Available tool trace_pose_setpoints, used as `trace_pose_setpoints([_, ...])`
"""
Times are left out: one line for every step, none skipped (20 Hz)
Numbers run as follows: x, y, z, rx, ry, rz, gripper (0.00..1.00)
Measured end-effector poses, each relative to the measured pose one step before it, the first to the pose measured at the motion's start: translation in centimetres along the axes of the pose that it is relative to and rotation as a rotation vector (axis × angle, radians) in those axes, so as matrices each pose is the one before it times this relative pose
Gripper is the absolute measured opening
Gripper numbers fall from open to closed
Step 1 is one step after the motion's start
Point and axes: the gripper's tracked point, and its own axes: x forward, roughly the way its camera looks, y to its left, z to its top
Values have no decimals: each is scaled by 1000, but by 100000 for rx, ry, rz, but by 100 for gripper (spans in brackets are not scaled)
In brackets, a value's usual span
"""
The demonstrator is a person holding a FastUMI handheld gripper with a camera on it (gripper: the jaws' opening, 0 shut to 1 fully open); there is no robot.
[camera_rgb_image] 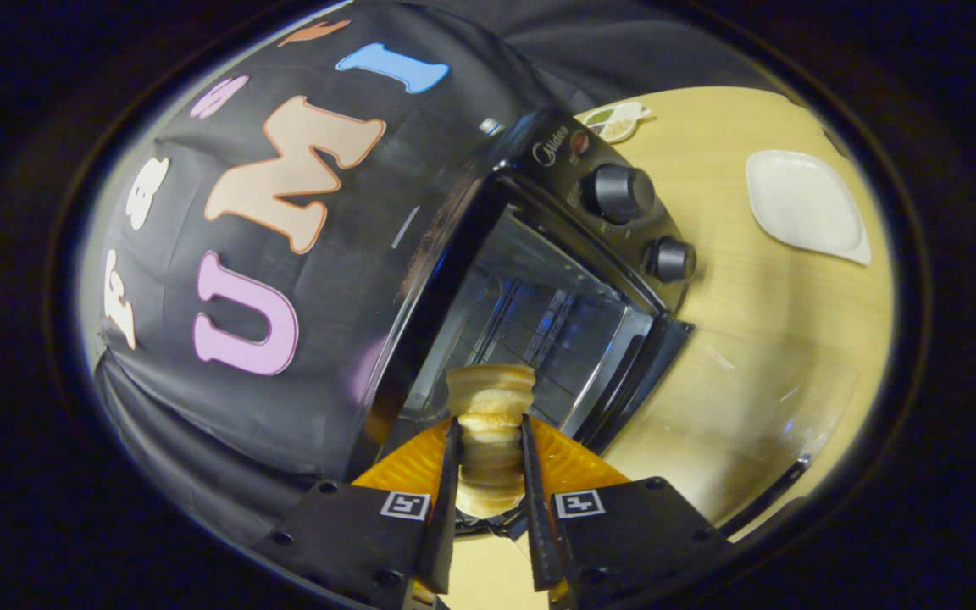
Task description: Open the toaster oven, put the food inside, and close the toaster oven door.
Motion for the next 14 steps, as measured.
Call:
trace_pose_setpoints([563, 138, -260, 974, -440, 191, 39])
trace_pose_setpoints([505, 140, -216, 905, -391, 738, 39])
trace_pose_setpoints([301, 213, -307, 618, -296, 857, 39])
trace_pose_setpoints([321, 201, -203, 150, -36, 1027, 39])
trace_pose_setpoints([197, 197, -159, -166, -237, 361, 39])
trace_pose_setpoints([44, 4, -102, -75, -488, 314, 41])
trace_pose_setpoints([-15, 69, -47, -121, -550, 245, 43])
trace_pose_setpoints([89, -134, 18, -365, -342, -364, 44])
trace_pose_setpoints([6, -10, -44, -194, -117, 139, 46])
trace_pose_setpoints([222, -140, 117, -297, 102, -82, 48])
trace_pose_setpoints([-164, -161, -158, -429, 0, -285, 51])
trace_pose_setpoints([71, -83, 58, -529, -180, 339, 53])
trace_pose_setpoints([-112, -93, 131, -729, -88, 46, 55])
trace_pose_setpoints([-199, -436, -200, -990, 533, -762, 59])
